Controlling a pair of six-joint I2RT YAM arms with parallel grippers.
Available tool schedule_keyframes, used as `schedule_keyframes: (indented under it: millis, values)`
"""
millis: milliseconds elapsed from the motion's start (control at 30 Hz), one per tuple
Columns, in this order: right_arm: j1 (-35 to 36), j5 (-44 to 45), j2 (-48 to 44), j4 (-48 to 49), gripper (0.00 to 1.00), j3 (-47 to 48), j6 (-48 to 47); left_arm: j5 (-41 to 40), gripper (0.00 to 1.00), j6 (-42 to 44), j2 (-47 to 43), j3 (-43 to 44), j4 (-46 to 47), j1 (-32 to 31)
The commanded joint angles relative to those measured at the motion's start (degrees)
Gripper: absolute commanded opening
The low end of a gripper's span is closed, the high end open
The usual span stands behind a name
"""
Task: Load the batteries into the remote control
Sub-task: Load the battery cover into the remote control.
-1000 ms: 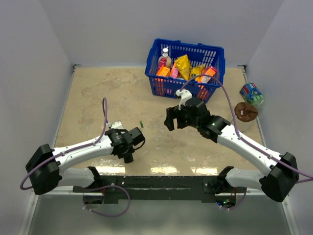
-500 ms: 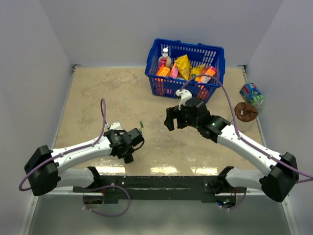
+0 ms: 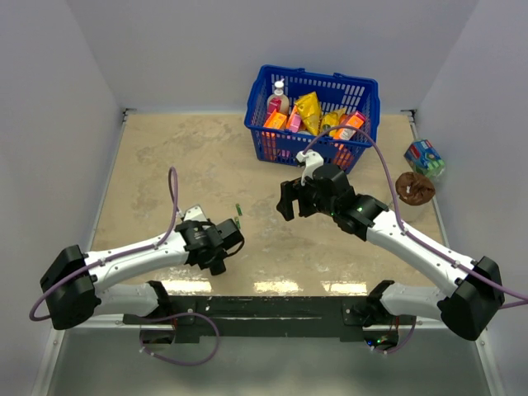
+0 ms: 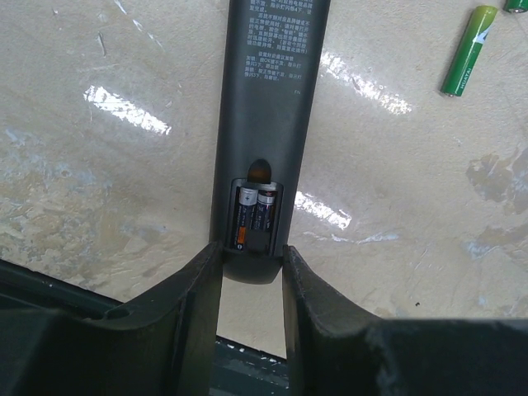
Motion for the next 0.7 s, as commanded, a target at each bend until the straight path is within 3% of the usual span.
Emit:
schedule_keyframes:
  millis: [0, 667]
  values:
    - [0.3, -0.3, -0.7, 1.9, 0.85, 0.7, -0.8, -2.6, 0.0, -3.7, 0.5, 1.1, -2.5, -1.4]
    - [0.5, -0.3, -0.9, 1.9, 0.85, 0.6, -0.9, -4.0, 0.0, -8.2, 3.8, 3.9, -6.5, -5.5]
